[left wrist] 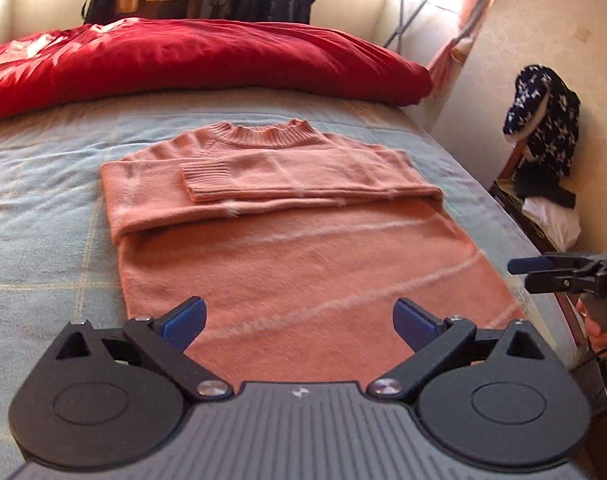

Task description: Fold clothes

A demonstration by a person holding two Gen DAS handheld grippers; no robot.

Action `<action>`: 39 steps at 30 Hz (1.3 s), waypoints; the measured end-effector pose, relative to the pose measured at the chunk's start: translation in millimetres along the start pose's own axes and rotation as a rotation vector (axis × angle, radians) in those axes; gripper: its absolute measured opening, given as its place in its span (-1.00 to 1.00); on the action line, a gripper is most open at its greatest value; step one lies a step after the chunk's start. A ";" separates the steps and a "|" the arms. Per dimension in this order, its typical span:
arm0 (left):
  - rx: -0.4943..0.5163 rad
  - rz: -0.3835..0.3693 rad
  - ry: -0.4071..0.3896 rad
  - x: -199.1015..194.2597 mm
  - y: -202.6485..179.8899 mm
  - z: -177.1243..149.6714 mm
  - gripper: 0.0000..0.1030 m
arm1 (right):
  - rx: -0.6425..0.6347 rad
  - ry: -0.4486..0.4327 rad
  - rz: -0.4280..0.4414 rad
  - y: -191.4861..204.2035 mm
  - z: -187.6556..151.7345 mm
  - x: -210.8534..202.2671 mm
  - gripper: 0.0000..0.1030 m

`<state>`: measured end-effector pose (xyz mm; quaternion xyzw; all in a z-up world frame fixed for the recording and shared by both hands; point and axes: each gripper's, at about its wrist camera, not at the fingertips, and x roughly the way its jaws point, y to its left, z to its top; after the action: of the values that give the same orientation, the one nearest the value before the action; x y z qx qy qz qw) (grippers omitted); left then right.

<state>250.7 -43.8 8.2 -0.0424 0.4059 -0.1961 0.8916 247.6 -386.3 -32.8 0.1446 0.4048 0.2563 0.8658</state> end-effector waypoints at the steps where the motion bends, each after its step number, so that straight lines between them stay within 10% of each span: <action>1: 0.018 -0.006 0.011 -1.1 -9.8 -11.1 0.94 | -0.018 0.007 0.018 11.4 -7.0 -2.5 1.00; 7: 0.054 0.040 0.105 8.1 -30.8 -87.3 0.94 | 0.028 0.099 -0.028 9.0 -75.2 10.7 1.00; 14: 0.127 0.098 0.063 -10.6 -31.6 -154.6 0.98 | 0.188 -0.017 0.009 -30.9 -129.9 -32.8 1.00; 21: 0.152 0.089 0.005 -18.6 -54.5 -147.1 0.98 | 0.110 -0.047 -0.084 -9.3 -137.7 -21.4 1.00; 28: 0.412 0.114 -0.025 12.2 -94.3 -156.4 0.98 | -0.031 -0.042 -0.237 15.6 -146.6 -5.3 1.00; 39: 0.382 0.141 -0.021 8.7 -93.9 -168.5 0.99 | -0.102 -0.079 -0.286 23.4 -157.6 -3.5 1.00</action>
<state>101.5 -119.5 -88.3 0.1541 0.3541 -0.2064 0.8990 115.9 -362.2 -119.3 0.0512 0.3733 0.1446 0.9150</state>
